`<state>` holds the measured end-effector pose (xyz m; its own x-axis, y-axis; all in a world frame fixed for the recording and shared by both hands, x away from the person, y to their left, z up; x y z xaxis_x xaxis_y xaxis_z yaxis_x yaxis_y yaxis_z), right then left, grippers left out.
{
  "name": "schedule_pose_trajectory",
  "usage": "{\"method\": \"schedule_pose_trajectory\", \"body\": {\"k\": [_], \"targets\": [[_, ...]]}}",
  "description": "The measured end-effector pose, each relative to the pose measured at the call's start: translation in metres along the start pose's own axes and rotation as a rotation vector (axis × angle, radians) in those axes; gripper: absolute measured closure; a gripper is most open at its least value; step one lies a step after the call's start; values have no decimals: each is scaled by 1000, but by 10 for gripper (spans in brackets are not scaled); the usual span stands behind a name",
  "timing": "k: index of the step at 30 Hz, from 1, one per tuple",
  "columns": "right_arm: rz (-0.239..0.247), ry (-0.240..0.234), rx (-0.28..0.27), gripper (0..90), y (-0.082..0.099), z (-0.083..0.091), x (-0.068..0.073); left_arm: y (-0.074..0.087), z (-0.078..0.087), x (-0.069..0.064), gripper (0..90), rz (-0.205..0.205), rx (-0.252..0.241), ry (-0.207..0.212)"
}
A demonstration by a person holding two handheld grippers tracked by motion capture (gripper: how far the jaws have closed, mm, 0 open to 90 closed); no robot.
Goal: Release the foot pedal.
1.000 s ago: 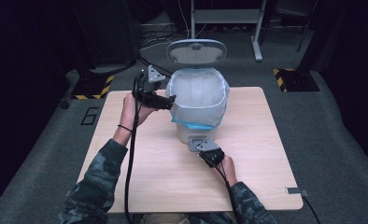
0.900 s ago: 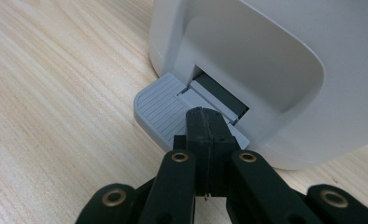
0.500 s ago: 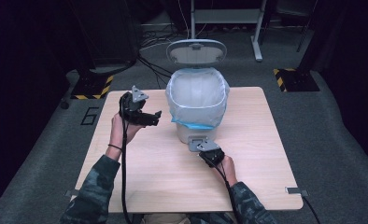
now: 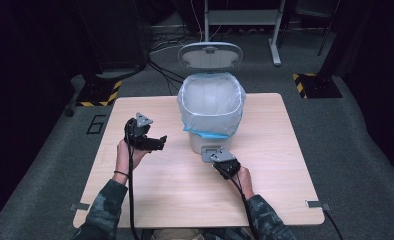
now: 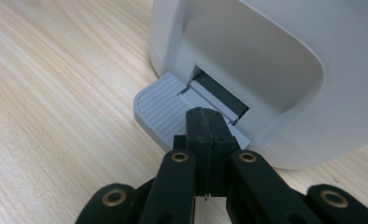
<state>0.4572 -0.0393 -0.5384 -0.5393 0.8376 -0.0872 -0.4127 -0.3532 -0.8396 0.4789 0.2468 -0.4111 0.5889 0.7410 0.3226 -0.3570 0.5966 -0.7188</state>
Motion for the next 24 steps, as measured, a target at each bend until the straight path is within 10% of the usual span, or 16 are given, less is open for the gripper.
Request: {"method": "schedule_pose_trajectory", "body": {"k": [8,9,14,24], "targets": [[-66,-69,14,888,-3,-1,-8,24,-5,-1,47,62,0,-5],[-96,-79,33,603,-5,3,-10,27,-2,-2,45,65,-1,-5],[-172,-66,49,182,-6,50,-29,52,9,-7,43,114,-19,-38],[-294,66,35,49,34,124,-86,110,34,-13,43,169,-3,-100]]}}
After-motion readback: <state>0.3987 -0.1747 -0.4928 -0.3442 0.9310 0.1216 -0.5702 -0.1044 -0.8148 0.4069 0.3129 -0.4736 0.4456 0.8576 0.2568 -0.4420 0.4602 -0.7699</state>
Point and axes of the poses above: each handheld gripper's, and its own axes: z roughly backward along the jaws, y roughly out of its underside, x roughly to its left, the point moved 2 cm from there along -z, roughly forward along the jaws, and after that the axes turned 14 degrees about -z, right-handed, at the moved point
